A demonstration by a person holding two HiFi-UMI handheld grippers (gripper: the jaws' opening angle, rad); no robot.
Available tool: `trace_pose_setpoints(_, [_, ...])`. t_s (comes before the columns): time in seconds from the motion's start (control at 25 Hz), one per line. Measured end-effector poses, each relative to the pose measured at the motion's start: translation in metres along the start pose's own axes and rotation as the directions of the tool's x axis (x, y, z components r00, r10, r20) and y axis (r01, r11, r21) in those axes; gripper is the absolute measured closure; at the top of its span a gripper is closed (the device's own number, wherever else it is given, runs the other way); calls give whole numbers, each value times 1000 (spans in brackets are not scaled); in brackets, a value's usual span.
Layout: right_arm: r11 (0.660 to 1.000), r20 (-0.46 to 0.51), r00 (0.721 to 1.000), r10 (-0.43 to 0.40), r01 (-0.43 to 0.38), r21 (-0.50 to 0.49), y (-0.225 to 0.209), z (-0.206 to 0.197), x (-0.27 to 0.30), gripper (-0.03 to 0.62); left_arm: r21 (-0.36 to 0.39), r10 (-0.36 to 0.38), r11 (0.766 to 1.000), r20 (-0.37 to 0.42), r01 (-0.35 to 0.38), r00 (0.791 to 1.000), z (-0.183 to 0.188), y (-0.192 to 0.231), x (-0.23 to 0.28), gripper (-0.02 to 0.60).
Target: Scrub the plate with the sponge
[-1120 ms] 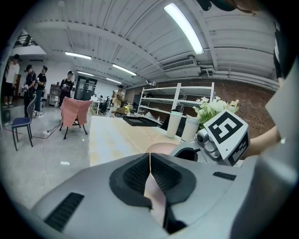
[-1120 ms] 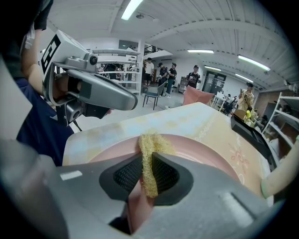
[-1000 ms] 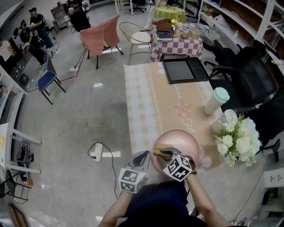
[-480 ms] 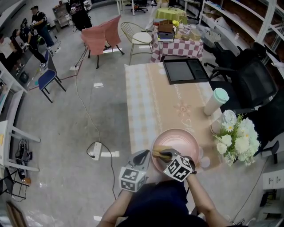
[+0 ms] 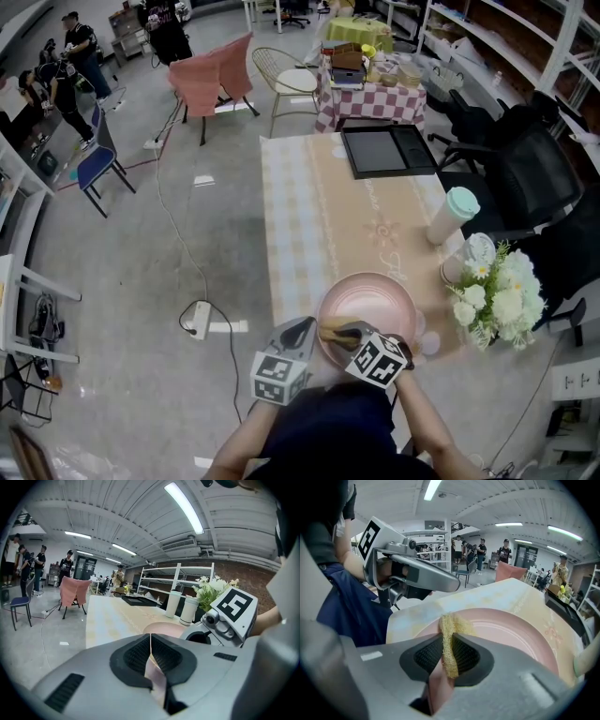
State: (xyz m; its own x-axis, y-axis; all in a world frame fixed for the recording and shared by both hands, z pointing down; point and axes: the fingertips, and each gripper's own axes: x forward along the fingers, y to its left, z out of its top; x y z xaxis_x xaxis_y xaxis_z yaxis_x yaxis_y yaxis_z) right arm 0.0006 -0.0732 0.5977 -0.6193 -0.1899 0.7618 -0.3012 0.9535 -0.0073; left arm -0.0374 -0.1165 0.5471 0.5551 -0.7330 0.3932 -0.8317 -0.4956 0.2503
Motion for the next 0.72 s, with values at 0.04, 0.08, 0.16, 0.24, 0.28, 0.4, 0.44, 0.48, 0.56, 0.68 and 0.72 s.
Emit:
trace_pose_setpoints(0.04, [1000,-2,1000,7,-7,3,1,-1,0,536,-2,0,1000,2,0,1000,0,0,0,569])
trace_pose_setpoints(0.08, [1000,-4,1000,13,-13,6,3,-1,-1,536,-4,0,1000,6,0,1000,1,0,0,569])
trace_pose_setpoints(0.16, [1000,-5,1000,26,-26,12,5,-3,-2,536,-5,0,1000,11,0,1000,1,1,-1,569])
trace_pose_setpoints(0.24, [999,-6,999,37,-37,18,8,-4,-4,536,-11,2,1000,8,-2,1000,0,3,-1,569])
trace_pose_setpoints(0.28, [999,-4,999,43,-42,22,10,-4,-5,536,-13,3,1000,8,-3,1000,0,3,-1,569])
trace_pose_setpoints(0.4, [997,-2,998,59,-59,44,14,-7,-7,536,-8,-1,1000,6,1,1000,1,2,-1,569])
trace_pose_setpoints(0.44, [997,-2,998,65,-65,50,15,-9,-8,536,-4,-4,1000,10,4,1000,3,2,-1,569])
trace_pose_setpoints(0.48, [996,-2,997,72,-72,56,17,-9,-9,536,-2,-6,1000,13,6,1000,3,1,-1,569])
trace_pose_setpoints(0.56, [994,1,996,88,-88,68,20,-11,-11,536,-3,-8,1000,9,8,1000,1,2,-1,569])
trace_pose_setpoints(0.68, [989,-13,995,103,-101,107,23,-16,-14,536,-1,-7,1000,12,7,1000,2,3,-1,569])
trace_pose_setpoints(0.72, [987,-20,994,105,-102,120,24,-17,-15,536,-2,-6,1000,13,6,1000,2,4,-1,569])
